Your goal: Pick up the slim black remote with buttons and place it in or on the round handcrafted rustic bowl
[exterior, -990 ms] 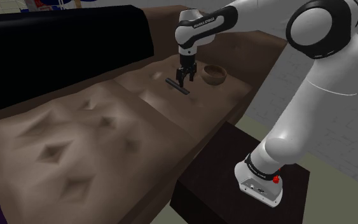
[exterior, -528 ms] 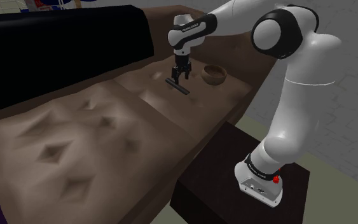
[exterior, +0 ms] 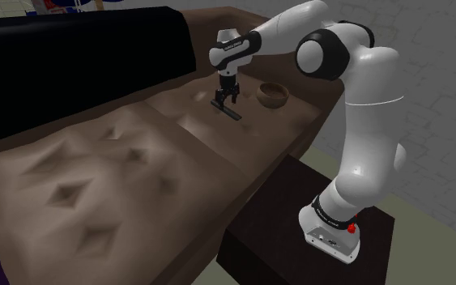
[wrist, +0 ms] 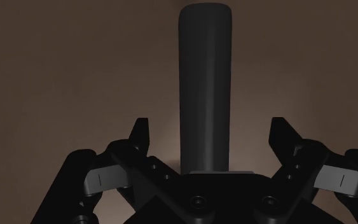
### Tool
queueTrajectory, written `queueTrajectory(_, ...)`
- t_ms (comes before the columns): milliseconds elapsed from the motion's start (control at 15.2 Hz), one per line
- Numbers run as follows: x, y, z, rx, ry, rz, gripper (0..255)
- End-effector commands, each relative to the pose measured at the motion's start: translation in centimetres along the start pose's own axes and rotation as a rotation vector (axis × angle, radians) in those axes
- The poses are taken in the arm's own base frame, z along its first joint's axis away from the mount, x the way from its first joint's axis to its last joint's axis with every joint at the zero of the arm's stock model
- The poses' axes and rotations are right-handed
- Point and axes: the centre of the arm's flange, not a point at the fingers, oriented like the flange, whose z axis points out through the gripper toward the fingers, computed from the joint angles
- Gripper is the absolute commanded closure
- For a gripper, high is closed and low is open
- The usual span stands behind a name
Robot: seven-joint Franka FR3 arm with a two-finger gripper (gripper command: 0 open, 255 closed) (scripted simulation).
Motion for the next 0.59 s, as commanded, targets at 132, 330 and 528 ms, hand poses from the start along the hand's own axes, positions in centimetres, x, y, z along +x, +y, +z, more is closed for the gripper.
queueTrajectory(132, 0.0, 0.0, 2.1, 0.0, 0.001, 0.0, 0)
queueTrajectory(330, 0.0, 0.0, 2.4, 0.0, 0.001, 0.0, 0)
queueTrajectory(528, 0.0, 0.0, 2.4, 0.0, 0.001, 0.0, 0)
